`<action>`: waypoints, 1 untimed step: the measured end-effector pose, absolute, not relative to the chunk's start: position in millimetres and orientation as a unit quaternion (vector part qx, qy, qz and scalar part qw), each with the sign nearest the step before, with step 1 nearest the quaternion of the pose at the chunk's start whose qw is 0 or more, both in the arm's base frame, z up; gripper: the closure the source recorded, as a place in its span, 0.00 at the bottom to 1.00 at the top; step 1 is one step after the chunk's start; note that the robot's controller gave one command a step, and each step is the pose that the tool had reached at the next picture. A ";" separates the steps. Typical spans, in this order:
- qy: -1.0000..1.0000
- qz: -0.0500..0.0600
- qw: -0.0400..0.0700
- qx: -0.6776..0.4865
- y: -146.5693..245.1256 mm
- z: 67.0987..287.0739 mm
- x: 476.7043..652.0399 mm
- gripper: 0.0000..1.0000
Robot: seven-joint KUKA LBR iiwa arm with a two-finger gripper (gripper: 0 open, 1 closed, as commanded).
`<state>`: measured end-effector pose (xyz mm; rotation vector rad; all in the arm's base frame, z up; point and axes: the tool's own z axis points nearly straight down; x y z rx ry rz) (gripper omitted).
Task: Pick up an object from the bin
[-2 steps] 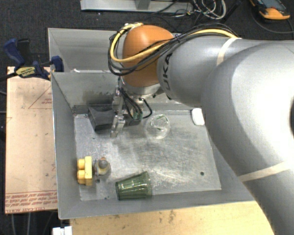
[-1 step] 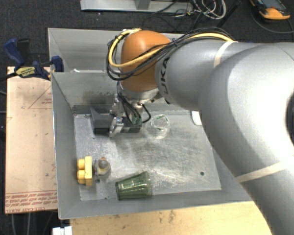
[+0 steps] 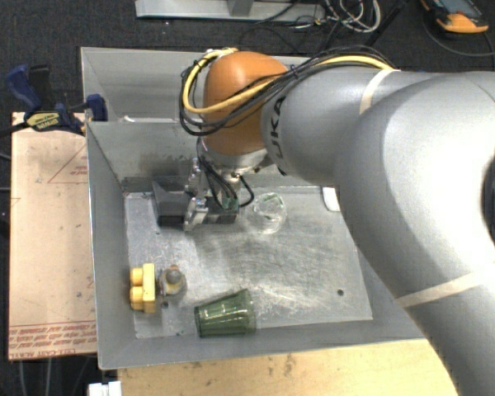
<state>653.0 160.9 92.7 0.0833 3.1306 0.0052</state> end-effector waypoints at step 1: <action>1.000 -0.001 -0.002 -0.007 164.6 213.6 649.3 1.00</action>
Offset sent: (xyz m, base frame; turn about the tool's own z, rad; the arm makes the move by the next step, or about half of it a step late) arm 0.0000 0.0000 0.0000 0.0000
